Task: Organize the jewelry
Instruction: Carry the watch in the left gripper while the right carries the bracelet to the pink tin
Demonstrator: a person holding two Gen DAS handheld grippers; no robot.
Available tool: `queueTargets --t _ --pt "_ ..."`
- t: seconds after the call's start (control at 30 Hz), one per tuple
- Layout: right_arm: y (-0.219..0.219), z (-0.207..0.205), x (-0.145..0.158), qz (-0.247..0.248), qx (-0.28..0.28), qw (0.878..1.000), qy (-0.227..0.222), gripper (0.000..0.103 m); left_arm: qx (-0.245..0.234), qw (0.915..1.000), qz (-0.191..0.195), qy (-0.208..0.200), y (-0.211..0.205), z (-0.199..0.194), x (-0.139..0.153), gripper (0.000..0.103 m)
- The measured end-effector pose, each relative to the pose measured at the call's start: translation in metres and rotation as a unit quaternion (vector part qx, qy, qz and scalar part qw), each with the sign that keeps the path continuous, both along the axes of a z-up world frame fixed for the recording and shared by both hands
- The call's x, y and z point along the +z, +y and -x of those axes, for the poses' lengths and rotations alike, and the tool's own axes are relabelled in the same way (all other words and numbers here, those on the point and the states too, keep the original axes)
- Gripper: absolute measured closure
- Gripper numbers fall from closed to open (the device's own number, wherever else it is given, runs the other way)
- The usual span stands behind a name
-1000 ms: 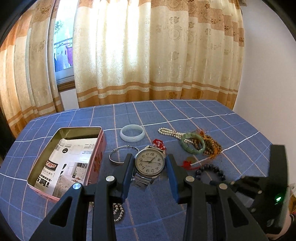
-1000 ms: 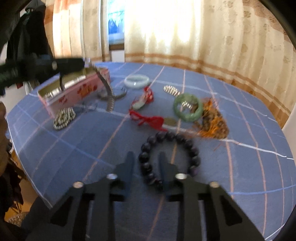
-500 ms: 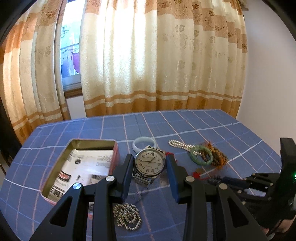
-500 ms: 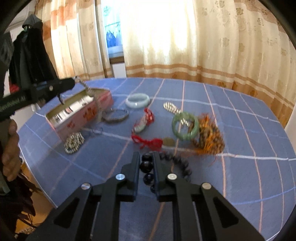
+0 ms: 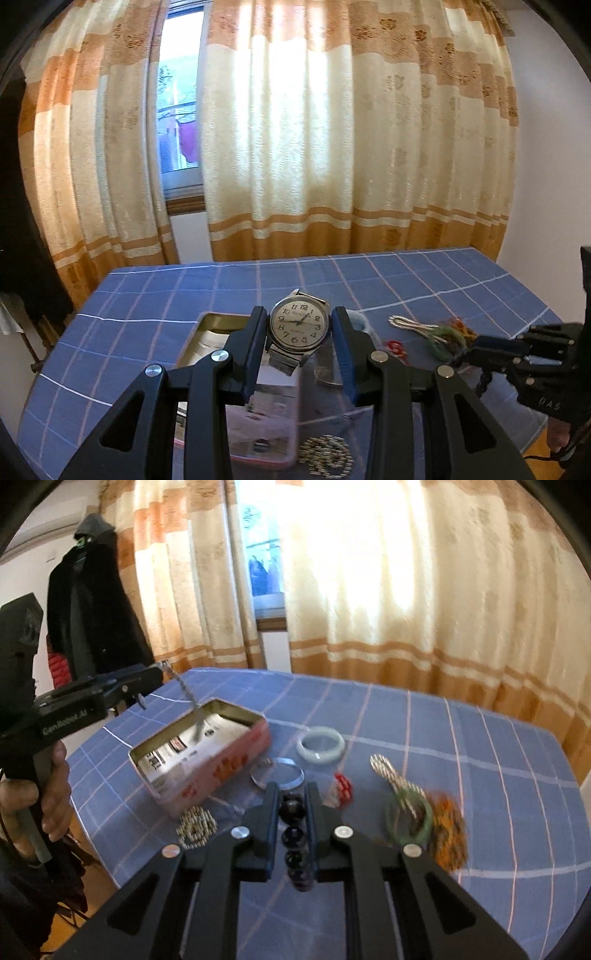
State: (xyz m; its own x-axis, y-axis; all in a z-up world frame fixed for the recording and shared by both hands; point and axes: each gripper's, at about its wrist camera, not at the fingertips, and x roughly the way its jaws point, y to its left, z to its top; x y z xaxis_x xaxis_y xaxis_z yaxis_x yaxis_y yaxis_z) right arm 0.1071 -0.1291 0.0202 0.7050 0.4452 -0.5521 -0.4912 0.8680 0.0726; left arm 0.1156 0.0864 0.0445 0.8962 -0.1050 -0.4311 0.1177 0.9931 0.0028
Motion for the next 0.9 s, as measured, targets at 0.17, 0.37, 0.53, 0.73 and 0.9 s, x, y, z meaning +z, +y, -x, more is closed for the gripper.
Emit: queueTargets --t 0.17,0.37,0.53,0.73,0.9 --pt "0.030 -0.020 0.018 0.011 0.019 1.000 -0.020 0.087 0.025 0.9997 -0.006 0.004 0.028 -0.013 -0.001 0.066" --pt "0.069 -0.046 0.035 0.011 0.047 0.998 -0.031 0.087 0.042 0.9988 -0.007 0.022 0.054 -0.036 -0.012 0.066" --pt "0.104 -0.062 0.036 0.015 0.067 0.997 -0.033 0.087 0.057 0.9976 -0.005 0.039 0.074 -0.059 -0.026 0.066" --pt "0.133 -0.082 0.028 0.016 0.084 0.996 -0.020 0.087 0.068 0.9961 -0.008 0.055 0.088 -0.082 -0.040 0.066" --pt "0.149 -0.094 0.016 0.022 0.090 0.996 -0.007 0.087 0.072 0.9952 -0.008 0.066 0.093 -0.100 -0.051 0.066"
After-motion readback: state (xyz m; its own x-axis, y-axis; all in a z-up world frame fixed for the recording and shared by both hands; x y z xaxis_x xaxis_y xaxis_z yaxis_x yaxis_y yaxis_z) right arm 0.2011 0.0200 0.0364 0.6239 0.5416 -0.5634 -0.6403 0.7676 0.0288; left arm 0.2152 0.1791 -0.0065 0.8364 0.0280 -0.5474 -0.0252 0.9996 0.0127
